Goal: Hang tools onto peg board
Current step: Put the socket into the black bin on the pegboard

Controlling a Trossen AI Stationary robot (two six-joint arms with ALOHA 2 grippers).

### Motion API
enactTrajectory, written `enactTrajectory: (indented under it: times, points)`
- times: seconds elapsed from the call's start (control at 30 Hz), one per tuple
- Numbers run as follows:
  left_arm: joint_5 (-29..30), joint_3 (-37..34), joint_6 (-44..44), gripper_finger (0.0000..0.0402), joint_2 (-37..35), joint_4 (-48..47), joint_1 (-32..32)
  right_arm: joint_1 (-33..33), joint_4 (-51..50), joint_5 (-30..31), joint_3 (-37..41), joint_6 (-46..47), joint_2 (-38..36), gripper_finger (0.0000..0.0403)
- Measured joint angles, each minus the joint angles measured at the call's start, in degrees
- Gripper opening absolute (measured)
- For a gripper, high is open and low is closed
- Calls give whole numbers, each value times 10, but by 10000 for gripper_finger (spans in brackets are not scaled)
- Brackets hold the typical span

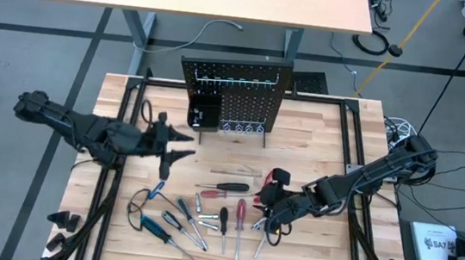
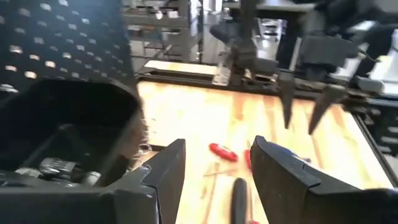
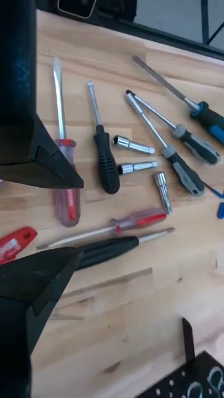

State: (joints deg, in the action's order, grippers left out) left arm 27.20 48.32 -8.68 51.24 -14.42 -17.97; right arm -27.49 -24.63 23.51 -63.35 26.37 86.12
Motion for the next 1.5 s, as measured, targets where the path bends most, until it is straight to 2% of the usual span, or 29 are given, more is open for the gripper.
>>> enactTrajectory:
  times: [0.1, 0.4, 0.63, 0.8, 1.2, 1.33, 1.5]
  points:
    - [17, -16, -1, 183, 0, 26, -42, -4, 3, -6, 0, 8, 21, 155]
    - [83, -128, -24, 183, 17, 161, -139, -19, 4, -104, 0, 28, 106, 160]
    - [105, -211, -30, 183, 58, 299, -167, -19, 5, -165, 0, 58, 151, 174]
    - [106, -221, -30, 183, 96, 333, -174, -21, 9, -192, 0, 75, 169, 184]
    - [106, -221, -30, 183, 183, 391, -174, -31, 38, -158, -1, 78, 211, 180]
    - [107, -221, -30, 183, 198, 404, -174, -34, 33, -144, 0, 79, 219, 151]
    - [108, -221, -30, 183, 204, 411, -174, -34, 26, -133, 0, 83, 220, 66]
